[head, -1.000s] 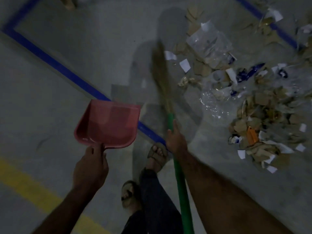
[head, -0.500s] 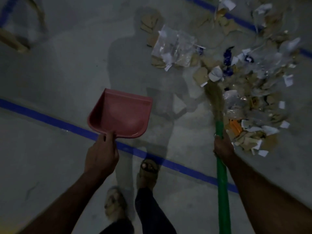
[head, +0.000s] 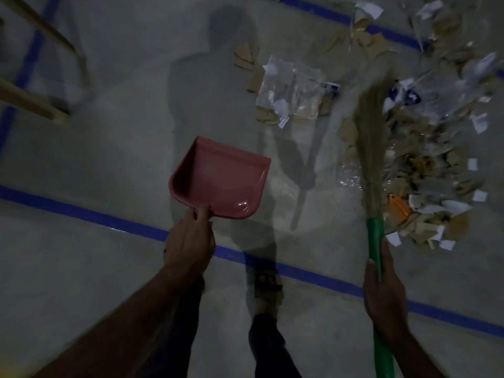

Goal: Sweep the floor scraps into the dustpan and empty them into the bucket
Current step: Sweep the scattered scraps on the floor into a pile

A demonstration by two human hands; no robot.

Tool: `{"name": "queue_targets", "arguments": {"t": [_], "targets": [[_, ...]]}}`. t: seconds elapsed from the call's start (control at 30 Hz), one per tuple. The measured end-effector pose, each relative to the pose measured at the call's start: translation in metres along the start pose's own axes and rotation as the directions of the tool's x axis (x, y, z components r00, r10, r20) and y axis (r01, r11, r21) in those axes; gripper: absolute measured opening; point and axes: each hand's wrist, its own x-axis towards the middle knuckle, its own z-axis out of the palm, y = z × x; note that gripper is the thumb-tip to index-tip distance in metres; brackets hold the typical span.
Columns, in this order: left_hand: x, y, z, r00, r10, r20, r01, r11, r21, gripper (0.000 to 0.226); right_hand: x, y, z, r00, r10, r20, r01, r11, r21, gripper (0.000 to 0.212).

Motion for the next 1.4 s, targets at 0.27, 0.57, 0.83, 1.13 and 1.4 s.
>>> {"name": "queue_targets", "arguments": {"t": [0.27,0.57,0.83,1.13,1.4], "targets": [[0.028,-0.090,-0.065,0.999,0.014,0.033,-0.015,1.000,0.002,0.040,-0.037,-0.093,0.054,0.996,-0.057,0.063,0.061,0.996,-0.064,0.060],[0.053,-0.184,-0.122,0.998,-0.066,0.017,0.065,0.998,0.019,0.033,-0.015,-0.222,0.129,0.871,-0.433,0.233,0.478,0.857,-0.192,0.069],[0.100,-0.204,-0.135,0.990,-0.141,-0.006,0.141,0.990,-0.025,0.029,0.051,-0.354,0.198,0.778,-0.338,0.530,0.494,0.850,-0.183,0.056],[0.207,-0.158,-0.132,0.993,-0.071,0.090,0.067,0.997,0.041,0.040,0.149,-0.309,0.181,0.895,0.165,0.415,-0.162,0.986,-0.043,0.060],[0.296,-0.106,-0.144,0.991,0.079,0.112,-0.090,0.991,0.098,0.041,0.234,-0.250,0.107,0.852,0.455,0.258,-0.499,0.854,0.144,0.055]]}}
